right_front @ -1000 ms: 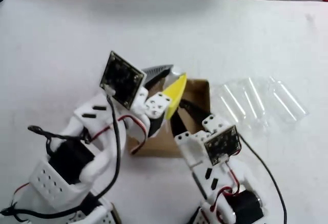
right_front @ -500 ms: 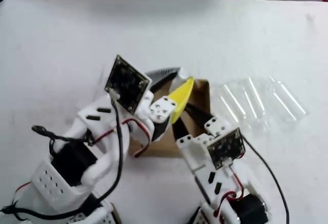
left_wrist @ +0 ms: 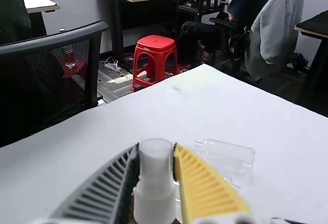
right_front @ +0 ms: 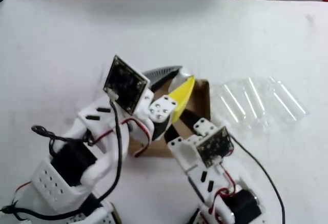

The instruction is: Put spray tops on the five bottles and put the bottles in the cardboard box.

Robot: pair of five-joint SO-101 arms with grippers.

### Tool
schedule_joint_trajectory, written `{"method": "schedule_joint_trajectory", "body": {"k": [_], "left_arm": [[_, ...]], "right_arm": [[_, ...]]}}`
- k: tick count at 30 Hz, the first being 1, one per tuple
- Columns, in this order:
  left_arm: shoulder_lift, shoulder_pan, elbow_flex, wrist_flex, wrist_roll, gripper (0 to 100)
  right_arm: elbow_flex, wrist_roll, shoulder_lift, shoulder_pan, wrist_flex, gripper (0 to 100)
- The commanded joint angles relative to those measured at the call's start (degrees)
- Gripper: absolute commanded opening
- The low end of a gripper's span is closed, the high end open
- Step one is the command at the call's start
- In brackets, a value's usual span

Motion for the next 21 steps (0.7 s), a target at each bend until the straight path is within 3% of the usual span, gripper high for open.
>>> {"method": "schedule_joint_trajectory", "body": {"k": [1, 8, 21], "left_arm": [[-1.3, 0.7, -1.6, -1.9, -0.5, 2], [-1.3, -1.0, -1.5, -1.9, -0.6, 2], [-3.2, -0.6, -1.3, 1.4, -0.5, 2]], "right_arm": [[0.0, 0.0, -0.3, 2.4, -2.7, 1.5], [-1.1, -0.3, -0.3, 8.4, -2.8, 1.5], [-0.6, 0.0, -0.2, 9.5, -4.5, 1.8]]}}
